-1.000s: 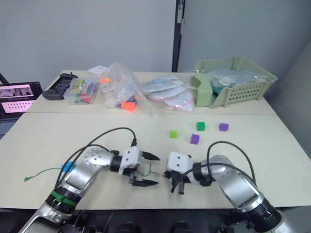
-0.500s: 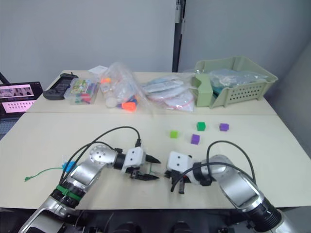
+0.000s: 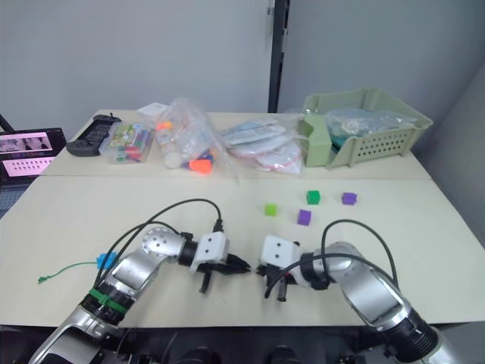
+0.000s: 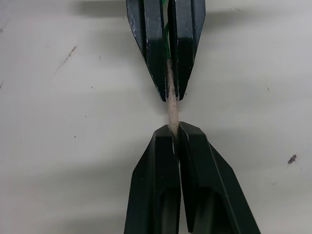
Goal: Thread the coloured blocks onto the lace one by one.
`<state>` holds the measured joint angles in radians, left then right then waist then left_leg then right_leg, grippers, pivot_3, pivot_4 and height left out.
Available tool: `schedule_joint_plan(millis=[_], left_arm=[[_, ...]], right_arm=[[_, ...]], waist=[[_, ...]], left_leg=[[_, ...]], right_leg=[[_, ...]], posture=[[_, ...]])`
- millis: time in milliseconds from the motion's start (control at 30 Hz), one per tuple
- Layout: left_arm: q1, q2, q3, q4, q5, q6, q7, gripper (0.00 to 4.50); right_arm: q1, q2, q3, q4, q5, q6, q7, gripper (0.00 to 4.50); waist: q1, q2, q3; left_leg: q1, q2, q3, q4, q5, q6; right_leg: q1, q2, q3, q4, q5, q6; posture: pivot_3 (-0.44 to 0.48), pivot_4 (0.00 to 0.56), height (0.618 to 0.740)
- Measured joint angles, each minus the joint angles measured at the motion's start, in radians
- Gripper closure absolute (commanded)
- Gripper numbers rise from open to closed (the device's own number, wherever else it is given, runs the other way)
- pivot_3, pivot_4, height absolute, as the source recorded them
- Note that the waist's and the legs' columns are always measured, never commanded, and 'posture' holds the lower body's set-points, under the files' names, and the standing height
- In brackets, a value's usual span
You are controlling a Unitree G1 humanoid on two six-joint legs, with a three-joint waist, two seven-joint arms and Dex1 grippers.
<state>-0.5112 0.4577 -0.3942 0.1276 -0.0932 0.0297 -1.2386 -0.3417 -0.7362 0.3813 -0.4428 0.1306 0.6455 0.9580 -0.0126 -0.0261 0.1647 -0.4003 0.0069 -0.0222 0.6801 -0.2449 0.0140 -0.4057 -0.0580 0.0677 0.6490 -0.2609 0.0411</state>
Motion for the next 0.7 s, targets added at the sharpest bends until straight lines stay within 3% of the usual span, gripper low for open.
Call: schedule_joint_plan(millis=[300, 500, 700], left_arm=[[0.0, 0.0, 0.003, 0.009, -0.007, -0.001, 0.002, 4.46], [0.0, 0.008, 0.006, 0.045, 0.0, -0.001, 0.013, 4.5], [0.002, 0.009, 0.017, 0.046, -0.002, -0.002, 0.013, 4.5]], right_arm=[[0.002, 0.01, -0.003, -0.002, 0.006, 0.018, -0.012, 4.5], [0.027, 0.017, -0.059, -0.052, 0.046, 0.038, -0.034, 2.51], [0.14, -0.024, -0.253, -0.117, 0.114, 0.083, -0.073, 0.47]], waist=[[0.0, 0.0, 0.0], [0.0, 0.0, 0.0], [0.006, 0.0, 0.0]], left_leg=[[0.0, 0.0, 0.0, 0.0, 0.0, 0.0], [0.0, 0.0, 0.0, 0.0, 0.0, 0.0], [0.0, -0.001, -0.001, 0.0, 0.0, 0.0]], right_leg=[[0.0, 0.0, 0.0, 0.0, 0.0, 0.0], [0.0, 0.0, 0.0, 0.0, 0.0, 0.0], [0.001, -0.001, 0.0, 0.0, 0.0, 0.0]], posture=[[0.0, 0.15, 0.74], [0.0, 0.15, 0.74], [0.0, 0.15, 0.74]])
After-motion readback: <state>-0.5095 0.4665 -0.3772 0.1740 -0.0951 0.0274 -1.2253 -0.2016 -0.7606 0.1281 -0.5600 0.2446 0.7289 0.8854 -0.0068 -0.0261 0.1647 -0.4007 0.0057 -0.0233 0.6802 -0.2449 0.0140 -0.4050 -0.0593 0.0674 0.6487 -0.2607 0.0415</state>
